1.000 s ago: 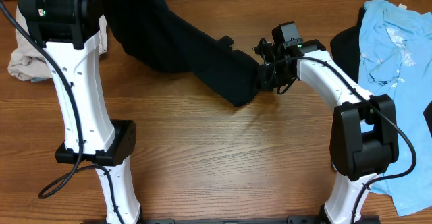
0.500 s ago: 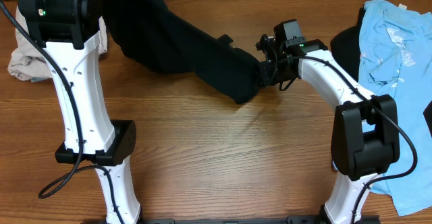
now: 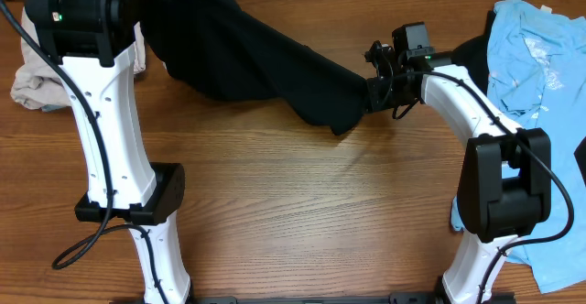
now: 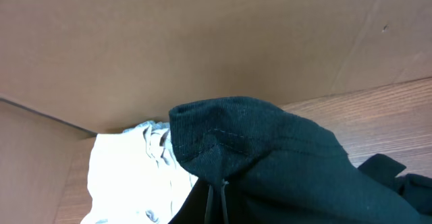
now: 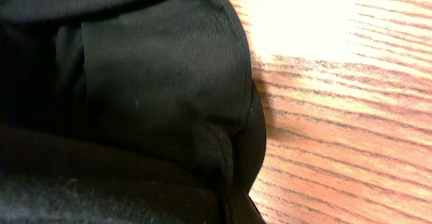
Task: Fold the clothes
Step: 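Raise the black t-shirt with both grippers and spread it wide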
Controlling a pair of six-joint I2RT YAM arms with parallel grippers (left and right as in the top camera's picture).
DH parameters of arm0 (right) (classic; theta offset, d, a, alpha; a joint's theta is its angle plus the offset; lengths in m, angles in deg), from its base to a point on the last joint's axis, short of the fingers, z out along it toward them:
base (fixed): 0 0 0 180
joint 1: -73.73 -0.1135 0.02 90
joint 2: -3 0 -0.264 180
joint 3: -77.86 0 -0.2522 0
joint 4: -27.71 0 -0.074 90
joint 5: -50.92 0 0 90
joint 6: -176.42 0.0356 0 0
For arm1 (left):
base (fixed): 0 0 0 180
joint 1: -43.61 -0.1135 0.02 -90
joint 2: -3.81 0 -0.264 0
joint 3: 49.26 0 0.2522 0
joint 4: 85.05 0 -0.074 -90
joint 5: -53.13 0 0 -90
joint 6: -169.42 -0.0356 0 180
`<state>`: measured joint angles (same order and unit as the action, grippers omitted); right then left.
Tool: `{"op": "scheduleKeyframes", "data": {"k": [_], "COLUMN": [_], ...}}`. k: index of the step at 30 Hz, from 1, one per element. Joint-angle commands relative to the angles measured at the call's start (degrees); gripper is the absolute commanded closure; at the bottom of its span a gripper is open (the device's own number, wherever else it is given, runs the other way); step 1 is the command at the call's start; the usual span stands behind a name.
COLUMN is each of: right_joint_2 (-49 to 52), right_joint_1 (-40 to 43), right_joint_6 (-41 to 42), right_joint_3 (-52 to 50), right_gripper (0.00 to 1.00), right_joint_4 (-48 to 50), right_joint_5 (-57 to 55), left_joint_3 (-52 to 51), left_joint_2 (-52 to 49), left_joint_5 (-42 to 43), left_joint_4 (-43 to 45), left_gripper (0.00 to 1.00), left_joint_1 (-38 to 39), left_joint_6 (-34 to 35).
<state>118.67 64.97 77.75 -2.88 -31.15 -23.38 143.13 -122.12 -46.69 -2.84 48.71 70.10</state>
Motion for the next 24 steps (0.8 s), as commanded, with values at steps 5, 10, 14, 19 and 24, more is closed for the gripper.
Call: {"op": "scheduleKeyframes", "data": {"k": [5, 10, 14, 19, 24], "right_joint_2": [-7.91, -12.13, -12.39, -12.52, -13.53], "right_joint_1": [5.88, 11.85, 14.91, 16.50, 16.87], "right_joint_6": [1.38, 3.32, 3.30, 3.30, 3.26], "right_joint_3": [14.80, 37.97, 57.18, 75.82, 86.47], "right_gripper": [0.96, 0.96, 0.96, 0.96, 0.96], "right_joint_4": [-11.80, -25.00, -34.38, -43.69, -51.17], "right_joint_5": [-0.17, -0.15, -0.17, -0.20, -0.52], "left_joint_3": [0.04, 0.04, 0.04, 0.04, 0.04], "left_joint_2": [3.06, 9.79, 15.96, 23.85, 30.08], "left_joint_5": [-1.03, -1.09, -1.11, -1.31, -5.51], "left_joint_4": [5.75, 8.28, 8.44, 8.48, 8.28], "left_gripper": [0.96, 0.96, 0.96, 0.96, 0.96], "left_joint_1": [-0.70, -0.68, -0.68, -0.68, -0.68], "left_joint_6": [2.14, 2.10, 2.08, 2.08, 2.08]}}
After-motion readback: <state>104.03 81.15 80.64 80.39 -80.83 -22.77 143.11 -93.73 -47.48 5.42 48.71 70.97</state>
